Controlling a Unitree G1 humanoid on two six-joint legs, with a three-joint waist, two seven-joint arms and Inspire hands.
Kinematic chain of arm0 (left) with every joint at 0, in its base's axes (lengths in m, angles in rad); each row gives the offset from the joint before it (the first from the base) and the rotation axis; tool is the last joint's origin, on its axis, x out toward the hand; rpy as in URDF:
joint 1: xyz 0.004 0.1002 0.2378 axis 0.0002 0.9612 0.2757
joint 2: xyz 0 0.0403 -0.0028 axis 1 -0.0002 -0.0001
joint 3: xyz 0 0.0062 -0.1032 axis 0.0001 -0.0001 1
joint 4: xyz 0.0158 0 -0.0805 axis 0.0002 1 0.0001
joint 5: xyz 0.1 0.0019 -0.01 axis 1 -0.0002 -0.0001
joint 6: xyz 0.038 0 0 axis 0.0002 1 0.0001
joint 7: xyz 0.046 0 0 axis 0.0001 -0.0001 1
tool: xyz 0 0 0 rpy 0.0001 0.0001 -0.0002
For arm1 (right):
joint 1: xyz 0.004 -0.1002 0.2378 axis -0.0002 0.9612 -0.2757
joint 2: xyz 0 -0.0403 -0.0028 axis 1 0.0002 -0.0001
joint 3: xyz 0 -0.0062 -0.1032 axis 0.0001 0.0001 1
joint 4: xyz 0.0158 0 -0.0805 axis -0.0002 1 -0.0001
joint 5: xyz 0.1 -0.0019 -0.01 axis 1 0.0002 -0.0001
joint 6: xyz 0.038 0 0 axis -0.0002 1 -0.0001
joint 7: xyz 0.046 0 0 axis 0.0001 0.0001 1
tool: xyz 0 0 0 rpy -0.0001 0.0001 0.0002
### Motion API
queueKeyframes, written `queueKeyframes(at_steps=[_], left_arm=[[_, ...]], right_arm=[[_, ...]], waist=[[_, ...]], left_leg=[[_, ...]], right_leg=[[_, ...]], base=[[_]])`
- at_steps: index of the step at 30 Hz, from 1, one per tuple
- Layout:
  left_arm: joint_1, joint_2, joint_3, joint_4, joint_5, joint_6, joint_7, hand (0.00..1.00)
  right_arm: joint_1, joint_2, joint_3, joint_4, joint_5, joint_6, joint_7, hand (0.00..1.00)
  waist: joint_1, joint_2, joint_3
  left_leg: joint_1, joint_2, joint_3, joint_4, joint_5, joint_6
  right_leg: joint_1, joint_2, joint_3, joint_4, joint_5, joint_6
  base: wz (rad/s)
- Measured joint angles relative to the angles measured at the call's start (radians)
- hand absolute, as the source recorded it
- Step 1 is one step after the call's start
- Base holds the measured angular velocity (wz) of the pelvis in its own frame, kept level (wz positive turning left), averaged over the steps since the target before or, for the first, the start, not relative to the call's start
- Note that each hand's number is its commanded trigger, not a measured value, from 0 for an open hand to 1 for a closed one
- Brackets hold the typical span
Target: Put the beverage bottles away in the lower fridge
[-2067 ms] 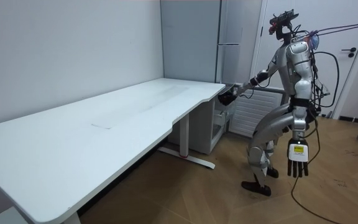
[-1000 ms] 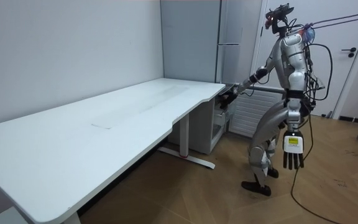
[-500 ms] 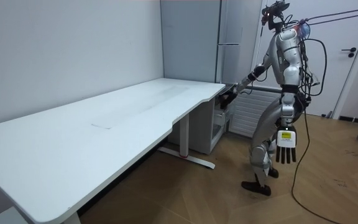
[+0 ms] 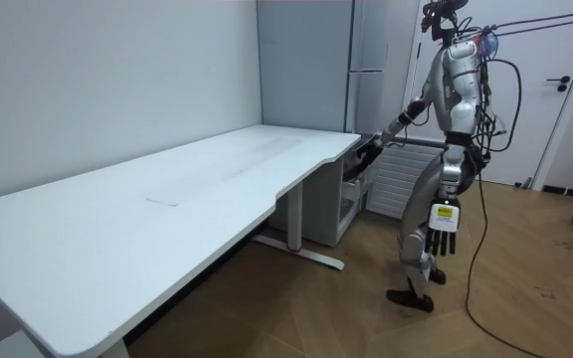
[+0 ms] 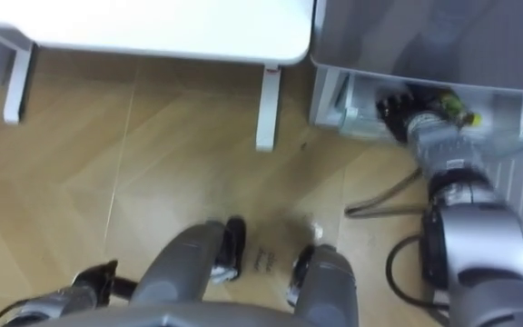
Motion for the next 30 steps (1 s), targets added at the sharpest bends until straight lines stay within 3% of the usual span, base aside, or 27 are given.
queueKeyframes(at_steps=[8, 12, 16, 22, 30], left_arm=[[0.002, 0.002, 0.034, 0.005, -0.031, -0.026, -0.021, 0.00], [0.017, 0.002, 0.068, 0.009, -0.095, -0.029, -0.018, 0.00], [0.054, 0.001, 0.093, 0.006, -0.121, -0.027, -0.020, 0.00], [0.115, -0.005, 0.136, 0.002, -0.120, -0.027, -0.013, 0.00], [0.189, -0.009, 0.175, -0.030, -0.107, -0.021, 0.035, 0.00]], right_arm=[[0.084, 0.014, 0.038, -0.029, -0.029, -0.010, 0.032, 0.00], [0.135, 0.030, 0.038, -0.039, -0.043, -0.010, 0.064, 0.00], [0.220, 0.059, 0.039, -0.093, -0.045, -0.006, 0.079, 0.00], [0.362, 0.067, 0.053, -0.249, -0.041, -0.003, 0.089, 0.00], [0.474, 0.086, 0.061, -0.312, -0.077, -0.010, 0.125, 0.00]], waist=[[-0.005, -0.010, -0.0078], [-0.010, -0.009, -0.0161], [-0.029, -0.015, -0.0400], [-0.041, -0.029, -0.0517], [-0.069, -0.047, -0.0497]], left_leg=[[0.089, 0.004, 0.021, -0.037, 0.000, 0.000], [0.160, 0.008, 0.022, -0.092, 0.000, 0.000], [0.250, 0.006, 0.024, -0.155, 0.004, 0.002], [0.372, 0.006, 0.044, -0.213, 0.005, 0.002], [0.453, 0.006, 0.044, -0.255, 0.004, 0.002]], right_leg=[[0.099, 0.019, -0.005, -0.074, 0.018, 0.006], [0.166, 0.034, -0.004, -0.130, 0.037, 0.009], [0.257, 0.047, 0.004, -0.197, 0.052, 0.015], [0.368, 0.059, 0.020, -0.276, 0.066, 0.026], [0.474, 0.071, 0.016, -0.366, 0.091, 0.034]], base=[[-0.06], [-0.04], [-0.03], [-0.12], [0.00]])
